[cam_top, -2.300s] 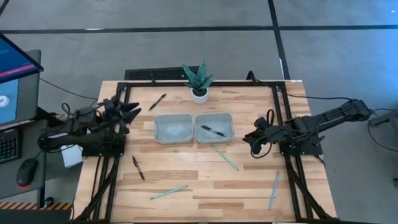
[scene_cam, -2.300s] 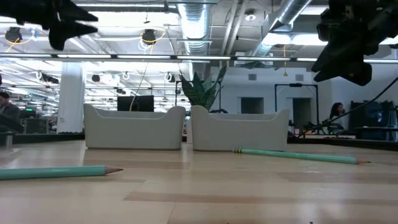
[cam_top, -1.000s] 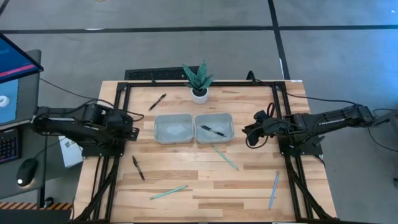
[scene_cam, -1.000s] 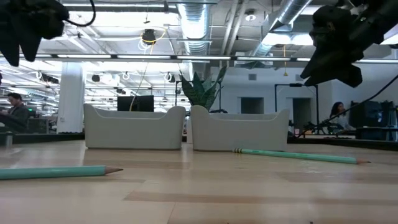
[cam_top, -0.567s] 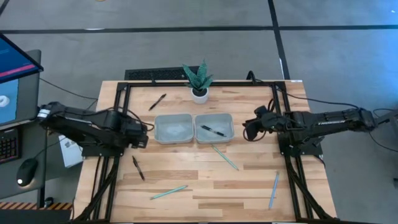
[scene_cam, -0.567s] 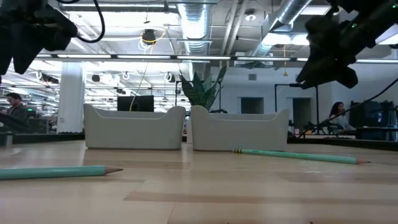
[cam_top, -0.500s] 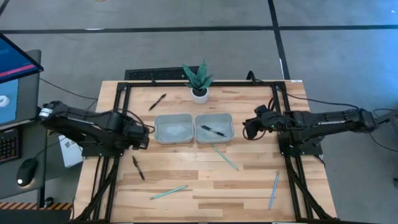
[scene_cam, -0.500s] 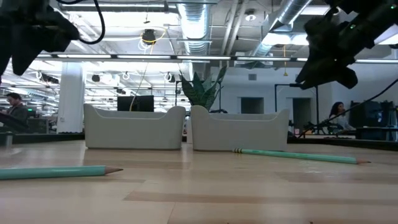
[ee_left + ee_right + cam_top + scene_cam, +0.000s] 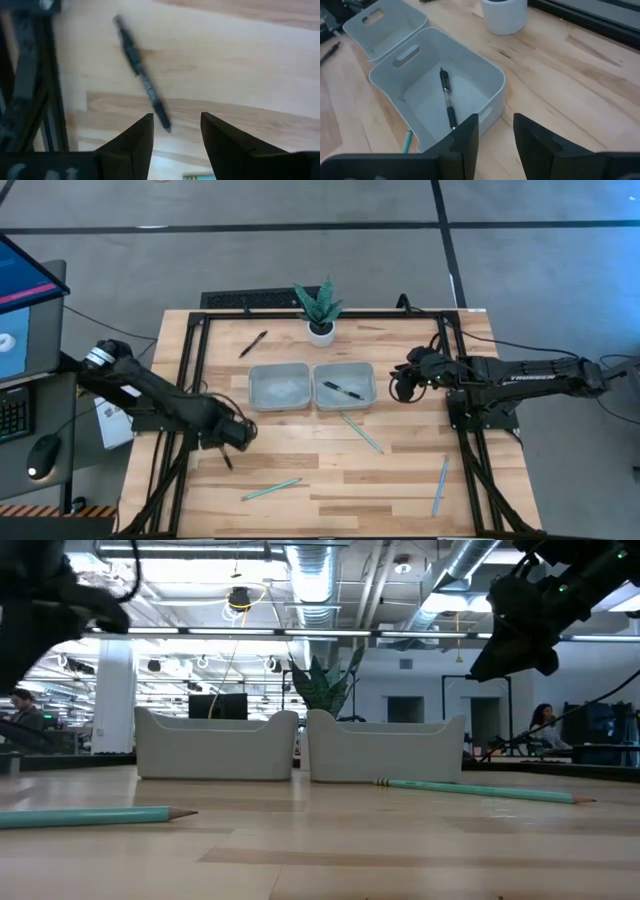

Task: Sort pens & pencils
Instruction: Put the bottom black pen into the right gray bin

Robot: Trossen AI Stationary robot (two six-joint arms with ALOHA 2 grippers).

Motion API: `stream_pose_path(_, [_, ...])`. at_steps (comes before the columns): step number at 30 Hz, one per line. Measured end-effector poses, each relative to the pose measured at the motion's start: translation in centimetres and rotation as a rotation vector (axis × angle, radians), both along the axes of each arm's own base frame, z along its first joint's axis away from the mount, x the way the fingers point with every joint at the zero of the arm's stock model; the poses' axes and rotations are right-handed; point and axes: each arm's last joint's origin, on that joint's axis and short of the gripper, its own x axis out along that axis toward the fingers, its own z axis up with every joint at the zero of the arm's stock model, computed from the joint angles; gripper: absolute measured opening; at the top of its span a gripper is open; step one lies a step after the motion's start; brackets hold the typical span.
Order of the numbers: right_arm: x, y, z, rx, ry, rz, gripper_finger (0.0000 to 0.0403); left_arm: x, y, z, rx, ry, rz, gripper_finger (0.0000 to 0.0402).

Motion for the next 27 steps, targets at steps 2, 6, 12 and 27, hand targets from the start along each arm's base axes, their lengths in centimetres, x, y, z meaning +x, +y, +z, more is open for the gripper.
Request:
stream_pose_path(2, [0.0, 0.0, 0.0, -0.016, 0.008, 0.015, 0.0143, -0.2, -0.7, -0.4, 0.013, 0.034, 0.047, 0.0155])
stream_pose_path(6, [0.2, 0.0, 0.2, -0.073, 0.004, 0.065, 0.0143, -0.1, -1.2, -1.1, 0.02, 0.082, 0.051, 0.0155])
stream_pose_path(12, [0.4, 0.0, 0.6, -0.092, -0.031, 0.075, 0.0143, 0.3, -1.4, -2.2, 0.072, 0.118, 0.05, 0.0155])
stream_pose_path(27, [0.4, 0.0, 0.5, -0.097, -0.027, 0.08, 0.0143, -1.3, -0.6, -7.3, 0.05, 0.051, 0.05, 0.0156])
